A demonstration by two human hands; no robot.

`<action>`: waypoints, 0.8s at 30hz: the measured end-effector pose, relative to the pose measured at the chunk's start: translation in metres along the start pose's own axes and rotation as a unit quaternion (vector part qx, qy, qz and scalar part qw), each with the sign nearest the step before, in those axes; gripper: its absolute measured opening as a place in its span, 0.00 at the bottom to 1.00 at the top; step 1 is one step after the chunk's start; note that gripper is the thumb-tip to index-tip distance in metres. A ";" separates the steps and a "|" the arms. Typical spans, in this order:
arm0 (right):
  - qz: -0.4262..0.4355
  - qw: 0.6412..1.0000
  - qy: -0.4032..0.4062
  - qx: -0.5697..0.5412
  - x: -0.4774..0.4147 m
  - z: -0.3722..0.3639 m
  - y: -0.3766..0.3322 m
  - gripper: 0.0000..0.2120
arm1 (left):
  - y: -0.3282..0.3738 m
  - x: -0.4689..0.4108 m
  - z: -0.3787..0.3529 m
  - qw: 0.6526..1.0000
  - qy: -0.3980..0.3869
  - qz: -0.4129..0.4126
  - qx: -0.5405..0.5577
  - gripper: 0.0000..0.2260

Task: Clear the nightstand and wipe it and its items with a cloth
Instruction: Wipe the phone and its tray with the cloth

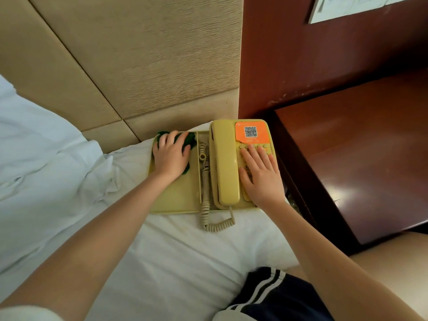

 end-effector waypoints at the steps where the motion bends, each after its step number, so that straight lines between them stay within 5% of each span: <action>1: 0.000 1.000 -0.001 -0.002 0.000 0.000 0.000 0.28 | 0.000 0.002 0.001 1.000 0.007 -0.005 0.012 0.17; 10: 0.002 1.000 -0.004 -0.011 0.002 -0.003 0.001 0.28 | 0.022 0.104 0.021 0.968 -0.013 -0.245 0.052 0.18; 14: 0.003 1.000 0.001 -0.014 0.002 -0.001 0.000 0.32 | 0.012 0.111 0.022 0.946 -0.088 -0.301 0.080 0.22; 24: -0.012 1.000 -0.006 -0.008 0.002 -0.001 0.001 0.28 | 0.000 -0.004 0.011 0.998 0.047 0.020 0.048 0.14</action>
Point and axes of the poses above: each hand's wrist, its own x-axis away from the middle knuckle, its own z-axis out of the back of the hand, y = z × x, the point moved 9 cm from there along -x, towards the middle knuckle, and after that the axes turned 1 degree about x, right-handed, at the moved point
